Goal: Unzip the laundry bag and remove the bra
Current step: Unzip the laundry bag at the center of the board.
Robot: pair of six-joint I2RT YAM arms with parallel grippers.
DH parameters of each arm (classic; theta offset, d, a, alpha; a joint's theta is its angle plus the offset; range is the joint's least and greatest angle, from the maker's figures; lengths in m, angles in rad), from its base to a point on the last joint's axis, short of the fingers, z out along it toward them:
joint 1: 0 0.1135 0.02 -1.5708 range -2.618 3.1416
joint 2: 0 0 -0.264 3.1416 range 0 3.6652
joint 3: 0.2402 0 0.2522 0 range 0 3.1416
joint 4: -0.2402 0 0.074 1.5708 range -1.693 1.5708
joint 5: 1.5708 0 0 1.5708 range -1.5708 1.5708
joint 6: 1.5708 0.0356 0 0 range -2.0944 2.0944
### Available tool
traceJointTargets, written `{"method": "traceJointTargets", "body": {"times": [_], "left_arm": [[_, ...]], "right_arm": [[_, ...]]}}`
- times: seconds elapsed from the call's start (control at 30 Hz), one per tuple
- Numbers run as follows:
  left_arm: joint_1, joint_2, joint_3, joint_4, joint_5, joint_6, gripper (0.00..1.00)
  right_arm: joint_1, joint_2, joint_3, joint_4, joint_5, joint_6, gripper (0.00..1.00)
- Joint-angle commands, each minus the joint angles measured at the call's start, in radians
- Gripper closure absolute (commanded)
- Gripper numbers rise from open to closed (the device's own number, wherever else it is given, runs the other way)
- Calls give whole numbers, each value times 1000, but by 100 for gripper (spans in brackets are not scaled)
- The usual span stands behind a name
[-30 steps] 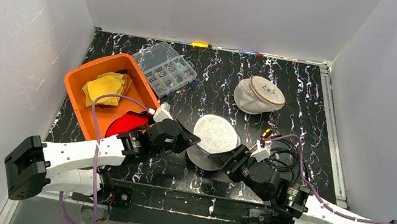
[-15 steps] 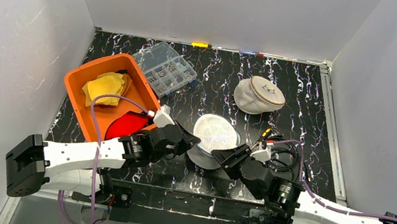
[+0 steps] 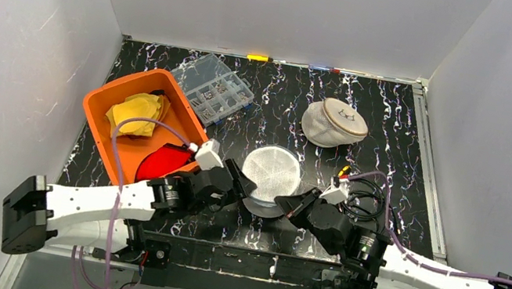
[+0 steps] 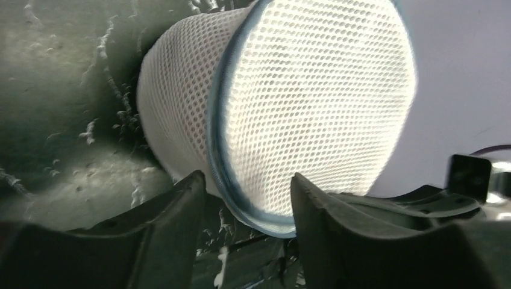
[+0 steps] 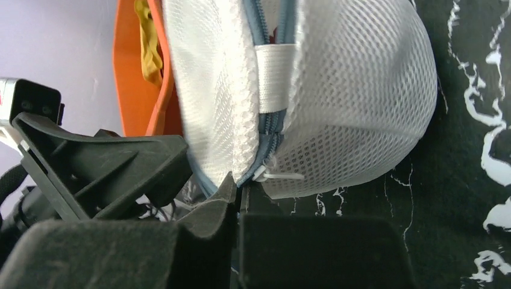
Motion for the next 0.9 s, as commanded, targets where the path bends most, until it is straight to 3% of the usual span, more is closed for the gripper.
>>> {"method": "traceJointTargets", "body": {"times": [0.0, 0.03, 0.13, 0.43, 0.67, 0.87], "left_arm": [[-5, -158, 46, -324, -91, 62, 34], [-5, -195, 59, -391, -110, 77, 25], [-2, -329, 90, -516, -155, 171, 12], [4, -542, 219, -632, -257, 414, 13], [4, -556, 156, -641, -179, 385, 13], [4, -507, 55, -544, -72, 366, 15]], "right_arm": [[-20, 9, 168, -38, -96, -391, 99], [-21, 20, 207, -62, -135, -479, 99], [-26, 73, 323, -128, -238, -680, 99], [-93, 257, 475, 82, -597, -928, 99], [-276, 125, 109, 339, -801, -879, 99], [-289, -25, -62, 339, -829, -904, 99]]}}
